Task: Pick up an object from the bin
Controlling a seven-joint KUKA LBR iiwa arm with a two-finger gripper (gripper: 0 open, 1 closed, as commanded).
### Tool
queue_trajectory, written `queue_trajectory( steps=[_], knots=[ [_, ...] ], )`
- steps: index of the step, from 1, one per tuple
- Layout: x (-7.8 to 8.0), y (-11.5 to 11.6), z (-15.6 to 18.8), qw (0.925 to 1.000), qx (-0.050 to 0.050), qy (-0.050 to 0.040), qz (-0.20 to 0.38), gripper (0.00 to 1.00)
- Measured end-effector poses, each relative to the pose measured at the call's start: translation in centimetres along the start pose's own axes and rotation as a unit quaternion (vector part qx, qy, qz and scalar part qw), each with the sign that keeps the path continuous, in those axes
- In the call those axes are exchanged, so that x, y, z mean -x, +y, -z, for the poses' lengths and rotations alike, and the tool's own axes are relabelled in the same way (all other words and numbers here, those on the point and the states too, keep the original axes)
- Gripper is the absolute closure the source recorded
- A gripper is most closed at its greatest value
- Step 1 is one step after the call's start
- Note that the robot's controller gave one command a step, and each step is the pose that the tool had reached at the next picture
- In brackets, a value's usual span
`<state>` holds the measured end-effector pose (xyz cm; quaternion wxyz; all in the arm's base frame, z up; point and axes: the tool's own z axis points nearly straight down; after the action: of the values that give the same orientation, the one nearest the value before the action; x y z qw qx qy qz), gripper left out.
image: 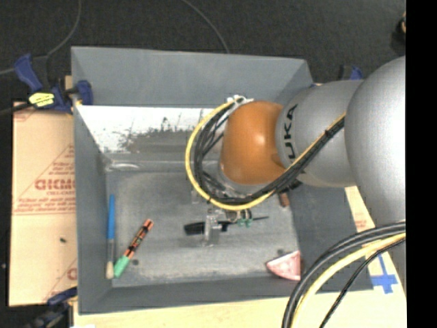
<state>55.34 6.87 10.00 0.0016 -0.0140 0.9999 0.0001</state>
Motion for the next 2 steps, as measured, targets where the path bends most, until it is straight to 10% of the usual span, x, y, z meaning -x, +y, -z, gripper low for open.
queue_trajectory(
  steps=[1, 2],
  knots=[
    [-1.5, 0.6, -3.0, 0.9964, 0.002, -0.0035, -0.085, 0.00],
    [0.0, -0.4, -2.9, 0.9984, 0.000, -0.0030, -0.057, 1.00]
  ],
)
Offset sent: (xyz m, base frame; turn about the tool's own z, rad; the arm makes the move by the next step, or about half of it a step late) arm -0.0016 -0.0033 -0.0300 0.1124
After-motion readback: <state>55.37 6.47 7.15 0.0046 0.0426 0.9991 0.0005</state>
